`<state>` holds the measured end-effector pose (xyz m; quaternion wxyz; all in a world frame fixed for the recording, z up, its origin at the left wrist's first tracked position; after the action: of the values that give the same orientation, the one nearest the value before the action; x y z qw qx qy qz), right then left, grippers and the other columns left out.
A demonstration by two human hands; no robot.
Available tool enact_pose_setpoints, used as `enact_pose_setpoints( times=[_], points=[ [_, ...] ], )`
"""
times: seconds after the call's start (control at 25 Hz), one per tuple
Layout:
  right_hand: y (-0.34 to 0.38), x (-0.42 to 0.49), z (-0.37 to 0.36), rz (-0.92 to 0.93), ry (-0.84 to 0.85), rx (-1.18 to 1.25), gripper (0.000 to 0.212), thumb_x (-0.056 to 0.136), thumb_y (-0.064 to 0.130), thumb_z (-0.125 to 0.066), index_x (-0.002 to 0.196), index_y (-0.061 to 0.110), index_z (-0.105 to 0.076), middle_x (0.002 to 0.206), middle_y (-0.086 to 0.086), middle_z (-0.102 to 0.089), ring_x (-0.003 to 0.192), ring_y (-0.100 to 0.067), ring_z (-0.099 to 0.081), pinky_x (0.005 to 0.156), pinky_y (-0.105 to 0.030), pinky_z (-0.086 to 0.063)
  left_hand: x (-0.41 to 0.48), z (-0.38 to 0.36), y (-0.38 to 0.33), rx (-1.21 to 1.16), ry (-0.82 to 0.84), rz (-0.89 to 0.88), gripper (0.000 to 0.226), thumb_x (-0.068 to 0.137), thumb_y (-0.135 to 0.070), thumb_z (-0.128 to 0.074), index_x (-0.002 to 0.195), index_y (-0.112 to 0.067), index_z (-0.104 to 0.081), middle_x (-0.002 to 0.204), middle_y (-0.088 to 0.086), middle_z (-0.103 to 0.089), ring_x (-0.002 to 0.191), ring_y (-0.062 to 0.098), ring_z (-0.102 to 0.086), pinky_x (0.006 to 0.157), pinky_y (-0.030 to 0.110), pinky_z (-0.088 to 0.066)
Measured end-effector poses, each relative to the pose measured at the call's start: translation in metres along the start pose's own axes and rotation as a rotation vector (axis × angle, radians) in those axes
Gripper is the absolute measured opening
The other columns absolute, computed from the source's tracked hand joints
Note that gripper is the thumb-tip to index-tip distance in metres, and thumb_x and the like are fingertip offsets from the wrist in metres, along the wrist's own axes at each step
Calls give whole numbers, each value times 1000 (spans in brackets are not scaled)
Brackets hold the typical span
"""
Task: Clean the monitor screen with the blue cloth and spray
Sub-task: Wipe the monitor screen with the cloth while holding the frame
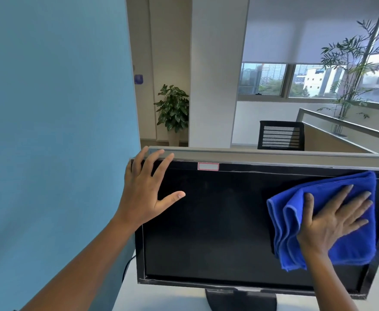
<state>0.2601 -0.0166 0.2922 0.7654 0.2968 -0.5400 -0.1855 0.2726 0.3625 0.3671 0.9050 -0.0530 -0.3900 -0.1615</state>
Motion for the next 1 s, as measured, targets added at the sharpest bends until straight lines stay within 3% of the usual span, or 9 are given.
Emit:
enact_pose_setpoints(
  times=[0.16,0.32,0.48,0.64,0.8,1.0],
  points=[
    [46,-31,-22,87,52,2,85,88,67,-28,151,17,-1,157,-24,-1,144,-40,4,112,-64,3,0,-2,-3,1,6,0,83,81,-76,-30,138,-17,-40,140,13,-43,136,35,-26,108,59,-20],
    [107,-85,-44,358,131,-47,85,86,62,-38,149,9,-16,155,-25,-11,144,-41,-3,112,-63,1,0,-1,-4,-7,-10,6,83,81,-76,-29,137,-16,-44,136,11,-48,133,32,-32,110,60,-17],
    [172,-141,-69,701,223,-55,76,88,58,-43,146,11,-27,153,-17,-17,145,-34,-7,114,-61,-1,-1,5,-2,-131,-59,36,74,87,-68,-20,133,-18,-49,129,7,-52,125,29,-40,111,56,-16],
    [222,-174,-89,851,284,-34,70,91,54,-41,146,12,-30,155,-12,-16,147,-29,-4,116,-57,1,0,9,-2,-197,-86,51,68,91,-61,-17,129,-16,-52,127,5,-54,122,27,-43,110,53,-24],
    [228,-196,-103,932,327,-30,65,95,50,-38,147,11,-30,155,-10,-19,147,-27,-4,117,-54,3,2,11,-3,-205,-99,68,65,93,-57,-18,126,-14,-54,124,6,-57,119,27,-46,105,51,-31],
    [181,-250,-105,1161,396,-130,62,95,47,-39,148,16,-29,156,-6,-17,147,-25,-3,118,-52,-1,3,12,-3,-211,-103,76,62,93,-56,-21,124,-15,-55,123,5,-57,118,27,-45,103,53,-32]
  ],
)
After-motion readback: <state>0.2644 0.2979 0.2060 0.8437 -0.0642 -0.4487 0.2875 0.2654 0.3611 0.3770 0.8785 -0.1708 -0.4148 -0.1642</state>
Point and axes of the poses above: each hand's wrist, its own x-axis towards the middle knuckle, its own z-axis out of the back of the hand, y = z × x, the point moved 6 cm from there along x, towards the middle knuckle
